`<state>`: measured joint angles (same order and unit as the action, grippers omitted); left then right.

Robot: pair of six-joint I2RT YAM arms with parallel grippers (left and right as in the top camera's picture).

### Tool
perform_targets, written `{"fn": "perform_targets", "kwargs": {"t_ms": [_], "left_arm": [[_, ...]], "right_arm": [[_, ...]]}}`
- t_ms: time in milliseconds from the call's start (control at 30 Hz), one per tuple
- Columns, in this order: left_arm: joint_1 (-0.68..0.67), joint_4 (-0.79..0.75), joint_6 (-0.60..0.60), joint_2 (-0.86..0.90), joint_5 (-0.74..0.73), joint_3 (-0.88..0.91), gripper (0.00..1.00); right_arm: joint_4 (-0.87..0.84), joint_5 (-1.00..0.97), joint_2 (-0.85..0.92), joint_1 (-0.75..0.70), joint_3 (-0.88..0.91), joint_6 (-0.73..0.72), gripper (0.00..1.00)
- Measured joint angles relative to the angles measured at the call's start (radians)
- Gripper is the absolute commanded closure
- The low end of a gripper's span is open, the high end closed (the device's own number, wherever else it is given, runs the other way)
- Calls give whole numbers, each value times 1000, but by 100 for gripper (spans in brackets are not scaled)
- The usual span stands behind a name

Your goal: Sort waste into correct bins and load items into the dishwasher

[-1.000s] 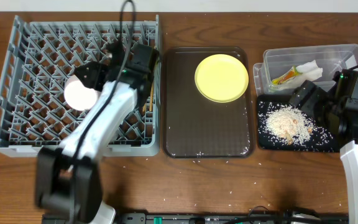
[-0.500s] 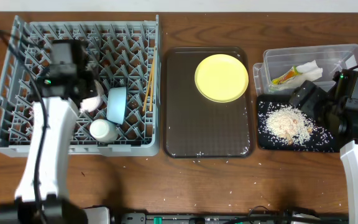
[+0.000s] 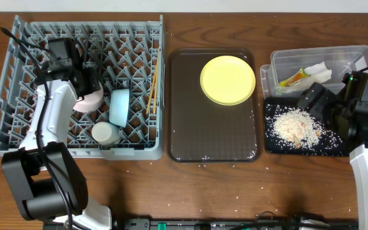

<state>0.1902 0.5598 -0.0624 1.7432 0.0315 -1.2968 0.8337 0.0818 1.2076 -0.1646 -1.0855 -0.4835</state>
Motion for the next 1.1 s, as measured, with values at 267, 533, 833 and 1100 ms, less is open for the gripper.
{"fn": "perform_targets", "kwargs": {"t_ms": [267, 533, 833, 1100], "left_arm": [[8, 46, 7, -1, 149, 0, 92], [23, 97, -17, -44, 140, 0, 86], [-275, 323, -45, -284, -22, -11, 92], [-270, 304, -186, -182, 177, 25, 92]], "right_arm": [[0, 0, 0, 0, 0, 0, 1], [0, 0, 0, 0, 0, 0, 1], [0, 0, 0, 0, 0, 0, 1], [0, 0, 0, 0, 0, 0, 1]]}}
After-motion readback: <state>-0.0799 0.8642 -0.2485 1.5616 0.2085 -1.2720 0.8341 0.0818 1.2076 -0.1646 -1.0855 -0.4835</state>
